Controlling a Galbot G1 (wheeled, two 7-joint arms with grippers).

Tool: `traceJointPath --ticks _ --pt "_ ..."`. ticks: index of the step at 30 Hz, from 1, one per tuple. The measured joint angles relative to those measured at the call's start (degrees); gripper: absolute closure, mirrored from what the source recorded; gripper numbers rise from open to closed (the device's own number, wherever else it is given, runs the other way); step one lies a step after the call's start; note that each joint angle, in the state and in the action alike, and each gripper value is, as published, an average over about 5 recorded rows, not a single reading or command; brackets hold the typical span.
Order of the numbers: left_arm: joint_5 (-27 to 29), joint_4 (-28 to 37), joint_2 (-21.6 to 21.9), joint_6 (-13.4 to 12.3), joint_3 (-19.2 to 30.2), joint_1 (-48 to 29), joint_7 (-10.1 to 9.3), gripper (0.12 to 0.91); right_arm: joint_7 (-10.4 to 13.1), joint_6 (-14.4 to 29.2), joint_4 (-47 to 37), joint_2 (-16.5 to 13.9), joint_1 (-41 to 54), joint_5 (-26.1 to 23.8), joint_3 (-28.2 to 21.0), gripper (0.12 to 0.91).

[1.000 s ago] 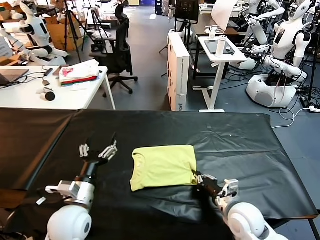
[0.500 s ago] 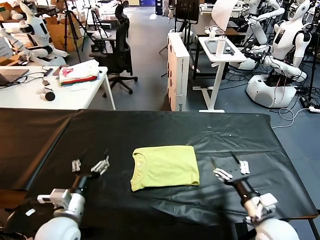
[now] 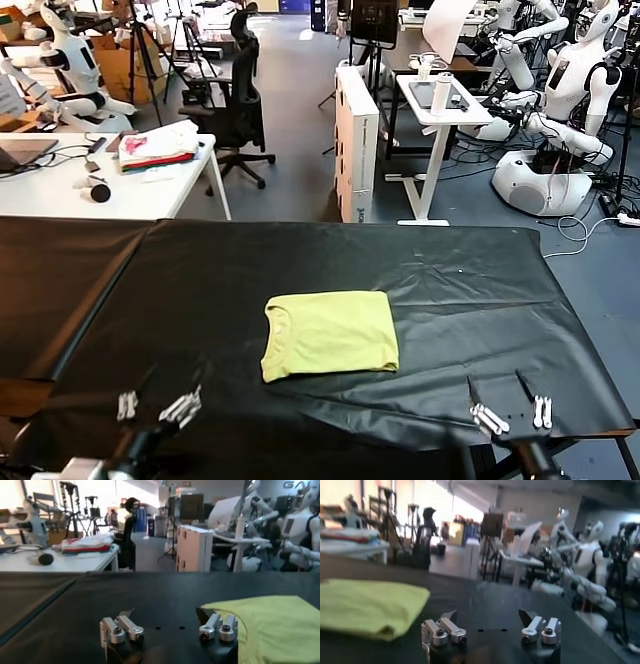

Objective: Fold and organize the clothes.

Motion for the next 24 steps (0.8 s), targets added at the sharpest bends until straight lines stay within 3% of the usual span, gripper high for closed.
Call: traceJointPath --ticks 5,15,24 --pt "-0.36 -1.44 -0.23 0.67 -0.44 3.72 -1.60 0.123 -0.08 -3.15 2.28 -0.05 -2.11 0.62 -0.92 0.118" --pt "-0.83 -1.32 0.10 3.01 -0.79 5.46 -0.83 0.123 1.18 -5.36 5.30 -0.56 -4.41 0.75 -2.26 0.118" --pt "-1.04 -0.87 0.33 3.29 -1.56 5.87 0.60 0.123 1.56 -5.86 5.98 -0.74 -5.40 0.93 -2.26 0.118"
